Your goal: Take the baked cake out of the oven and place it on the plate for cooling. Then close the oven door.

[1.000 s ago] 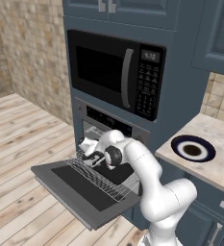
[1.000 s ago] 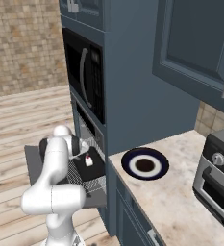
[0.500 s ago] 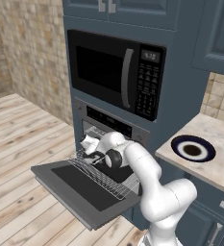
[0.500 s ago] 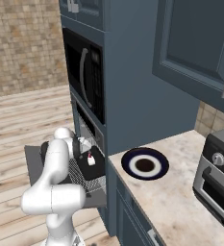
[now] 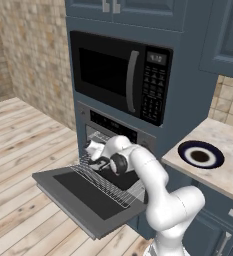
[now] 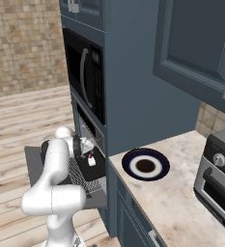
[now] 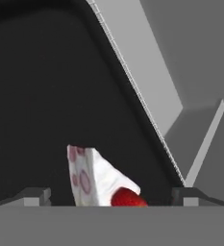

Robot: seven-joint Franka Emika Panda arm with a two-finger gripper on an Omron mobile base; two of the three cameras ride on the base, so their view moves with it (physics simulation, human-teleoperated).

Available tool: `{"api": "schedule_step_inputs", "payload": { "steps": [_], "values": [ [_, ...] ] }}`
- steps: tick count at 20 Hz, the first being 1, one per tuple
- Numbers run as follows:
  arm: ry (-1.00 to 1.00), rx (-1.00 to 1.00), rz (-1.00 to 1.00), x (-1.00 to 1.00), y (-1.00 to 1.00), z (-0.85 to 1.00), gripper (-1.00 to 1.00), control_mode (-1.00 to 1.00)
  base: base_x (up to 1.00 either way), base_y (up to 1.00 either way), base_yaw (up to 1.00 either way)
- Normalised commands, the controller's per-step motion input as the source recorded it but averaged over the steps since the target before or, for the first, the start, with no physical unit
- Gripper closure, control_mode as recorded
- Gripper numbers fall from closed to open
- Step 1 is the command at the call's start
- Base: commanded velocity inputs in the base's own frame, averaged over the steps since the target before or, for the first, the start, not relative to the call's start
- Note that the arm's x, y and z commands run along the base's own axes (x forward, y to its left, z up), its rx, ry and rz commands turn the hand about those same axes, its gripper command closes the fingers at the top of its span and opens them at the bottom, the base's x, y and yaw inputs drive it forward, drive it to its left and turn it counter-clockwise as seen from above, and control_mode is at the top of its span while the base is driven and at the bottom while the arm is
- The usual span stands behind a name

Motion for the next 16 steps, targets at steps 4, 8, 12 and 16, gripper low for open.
{"api": "schedule_step_inputs", "payload": {
  "steps": [4,8,12,16],
  "values": [
    [-0.03,0.03,0.00,-0.26,-0.43,-0.09,-1.00,-1.00,0.00,0.00,0.00],
    [0.00,0.05,0.00,-0.38,-0.43,-0.18,-1.00,-1.00,0.00,0.00,0.00],
    [0.00,0.06,0.00,-0.44,-0.28,-0.31,-1.00,-1.00,0.00,0.00,0.00],
    [-0.01,0.04,0.00,0.00,-0.07,-0.29,-1.00,-1.00,0.00,0.00,0.00]
  ]
}}
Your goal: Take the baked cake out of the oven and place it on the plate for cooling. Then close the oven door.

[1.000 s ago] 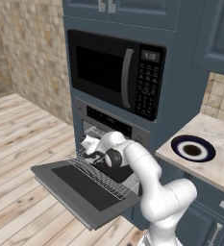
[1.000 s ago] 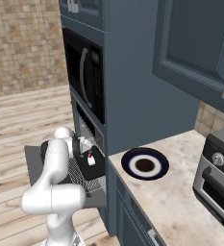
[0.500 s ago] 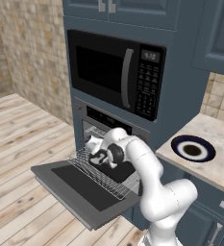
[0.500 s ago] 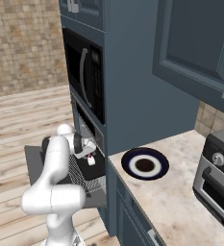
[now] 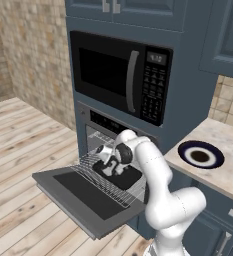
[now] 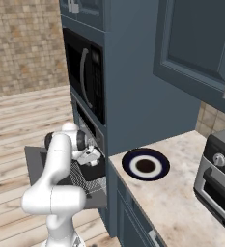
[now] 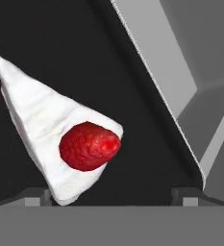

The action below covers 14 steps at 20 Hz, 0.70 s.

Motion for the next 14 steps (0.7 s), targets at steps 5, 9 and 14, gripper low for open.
{"api": "schedule_step_inputs", "payload": {
  "steps": [5,9,14],
  "values": [
    [-0.02,0.04,0.09,0.39,0.00,-0.08,-1.00,-1.00,0.00,0.00,0.00],
    [-0.04,0.00,0.19,0.61,0.00,-0.25,-1.00,-1.00,0.00,0.00,0.00],
    [-0.07,0.00,0.21,0.61,0.00,-0.23,-1.00,-1.00,0.00,0.00,0.00]
  ]
}}
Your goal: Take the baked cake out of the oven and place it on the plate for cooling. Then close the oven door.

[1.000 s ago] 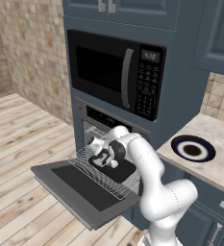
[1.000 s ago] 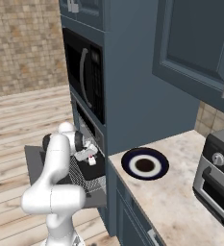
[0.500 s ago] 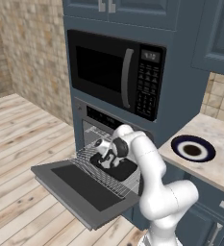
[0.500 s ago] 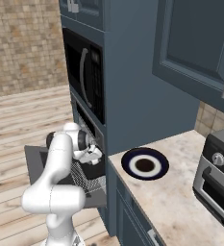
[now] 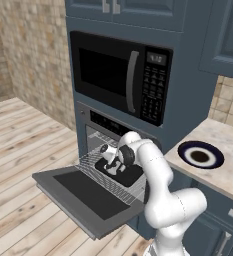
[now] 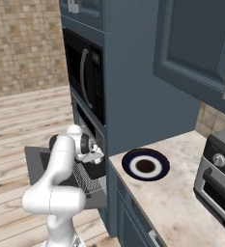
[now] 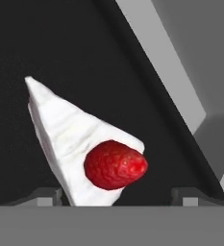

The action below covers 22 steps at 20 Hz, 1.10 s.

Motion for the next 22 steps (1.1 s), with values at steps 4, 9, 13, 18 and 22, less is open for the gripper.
{"api": "schedule_step_inputs", "payload": {
  "steps": [4,9,13,18,22],
  "values": [
    [-0.03,0.00,0.22,0.75,0.00,-0.39,1.00,-1.00,0.00,0.00,0.00],
    [-0.04,0.00,0.29,0.68,0.12,-0.50,1.00,-1.00,0.00,0.00,0.00],
    [-0.10,0.00,0.36,0.21,0.18,-0.39,1.00,-1.00,0.00,0.00,0.00],
    [-0.18,0.00,0.39,-0.03,0.28,-0.23,1.00,-1.00,0.00,0.00,0.00],
    [-0.22,0.00,0.37,-0.71,0.34,-0.08,1.00,-1.00,0.00,0.00,0.00]
  ]
}}
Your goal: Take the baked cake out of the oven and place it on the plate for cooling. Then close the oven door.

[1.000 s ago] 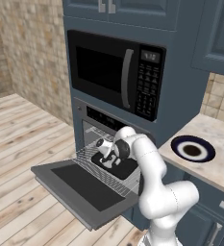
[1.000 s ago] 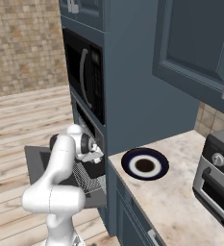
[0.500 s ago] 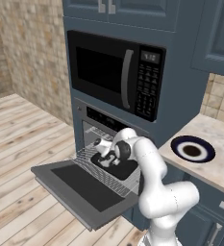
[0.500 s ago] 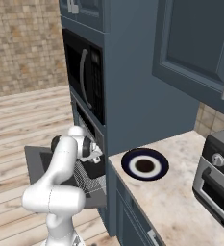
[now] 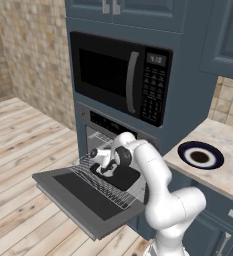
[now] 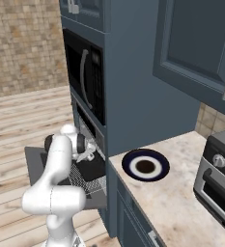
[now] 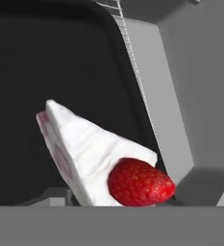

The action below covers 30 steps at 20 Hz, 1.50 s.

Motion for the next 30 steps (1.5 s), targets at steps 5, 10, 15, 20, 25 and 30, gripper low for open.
{"api": "schedule_step_inputs", "payload": {
  "steps": [5,10,15,20,25,30],
  "values": [
    [-0.14,0.00,0.20,-1.00,0.14,0.12,1.00,-1.00,0.00,0.00,0.00],
    [-0.02,0.00,0.01,-1.00,0.00,0.89,1.00,-1.00,0.00,0.00,0.00],
    [-0.02,0.01,0.00,-0.86,0.00,1.00,1.00,-1.00,0.00,0.00,0.00],
    [0.00,0.00,0.00,-0.68,0.00,1.00,1.00,-1.00,0.00,0.00,0.00],
    [0.01,0.01,-0.01,-0.41,0.00,1.00,1.00,-1.00,0.00,0.00,0.00],
    [0.11,0.04,-0.05,-0.36,0.00,1.00,1.00,-1.00,0.00,0.00,0.00]
  ]
}}
